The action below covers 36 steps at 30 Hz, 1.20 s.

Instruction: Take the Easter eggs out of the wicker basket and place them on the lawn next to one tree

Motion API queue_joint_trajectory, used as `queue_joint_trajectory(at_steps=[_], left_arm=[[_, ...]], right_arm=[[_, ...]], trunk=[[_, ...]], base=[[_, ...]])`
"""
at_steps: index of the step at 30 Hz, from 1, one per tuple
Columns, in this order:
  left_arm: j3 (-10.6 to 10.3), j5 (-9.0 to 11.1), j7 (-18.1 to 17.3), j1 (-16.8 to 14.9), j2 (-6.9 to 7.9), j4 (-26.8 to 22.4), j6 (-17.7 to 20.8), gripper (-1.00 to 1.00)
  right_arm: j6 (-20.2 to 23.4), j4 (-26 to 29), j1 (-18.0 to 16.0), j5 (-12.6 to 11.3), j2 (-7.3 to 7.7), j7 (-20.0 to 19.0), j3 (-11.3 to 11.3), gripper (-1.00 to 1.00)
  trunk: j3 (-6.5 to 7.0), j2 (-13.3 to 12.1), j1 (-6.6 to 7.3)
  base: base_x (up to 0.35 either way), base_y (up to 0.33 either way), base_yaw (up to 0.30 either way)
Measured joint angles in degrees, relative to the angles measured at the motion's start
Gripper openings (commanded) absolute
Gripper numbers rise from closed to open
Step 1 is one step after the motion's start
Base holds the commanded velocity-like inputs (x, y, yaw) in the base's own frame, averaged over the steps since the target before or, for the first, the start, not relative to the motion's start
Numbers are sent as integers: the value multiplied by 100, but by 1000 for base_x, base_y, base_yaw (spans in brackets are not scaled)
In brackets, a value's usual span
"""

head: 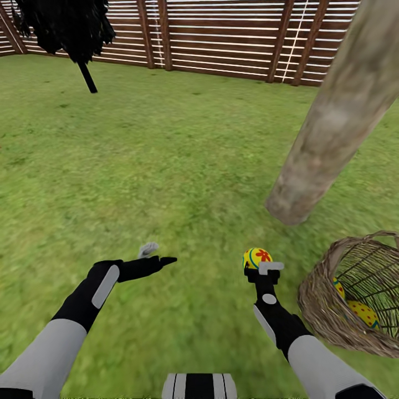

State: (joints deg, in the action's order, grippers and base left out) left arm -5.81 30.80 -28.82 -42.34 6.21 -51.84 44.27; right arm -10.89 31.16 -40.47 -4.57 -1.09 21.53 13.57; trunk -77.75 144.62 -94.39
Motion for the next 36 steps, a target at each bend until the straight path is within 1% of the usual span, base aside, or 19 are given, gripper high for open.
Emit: queue_joint_trajectory(at_steps=[2,5,6,25,31,36], left_arm=[[0,1,-7,0,76,1,3,100],[0,14,-9,0,101,1,8,100],[0,10,-9,0,107,1,6,100],[0,8,-9,0,113,14,5,100],[9,19,-9,0,113,96,6,100],[10,11,-9,0,113,175,-3,100]], right_arm=[[8,210,0,5,7,5,18,-100],[9,255,0,4,8,5,15,-100],[9,256,0,3,8,5,18,-100],[35,224,0,11,8,4,0,-100],[35,143,0,12,8,4,-14,-100],[35,105,0,12,16,4,-36,-100]], trunk=[[-44,3,-5],[-45,3,-5],[-67,4,-8],[-488,30,-57],[-488,30,-56],[-488,30,-55]], base=[[0,0,0],[0,0,0],[0,0,0],[0,0,0],[8,0,0],[155,0,0]])
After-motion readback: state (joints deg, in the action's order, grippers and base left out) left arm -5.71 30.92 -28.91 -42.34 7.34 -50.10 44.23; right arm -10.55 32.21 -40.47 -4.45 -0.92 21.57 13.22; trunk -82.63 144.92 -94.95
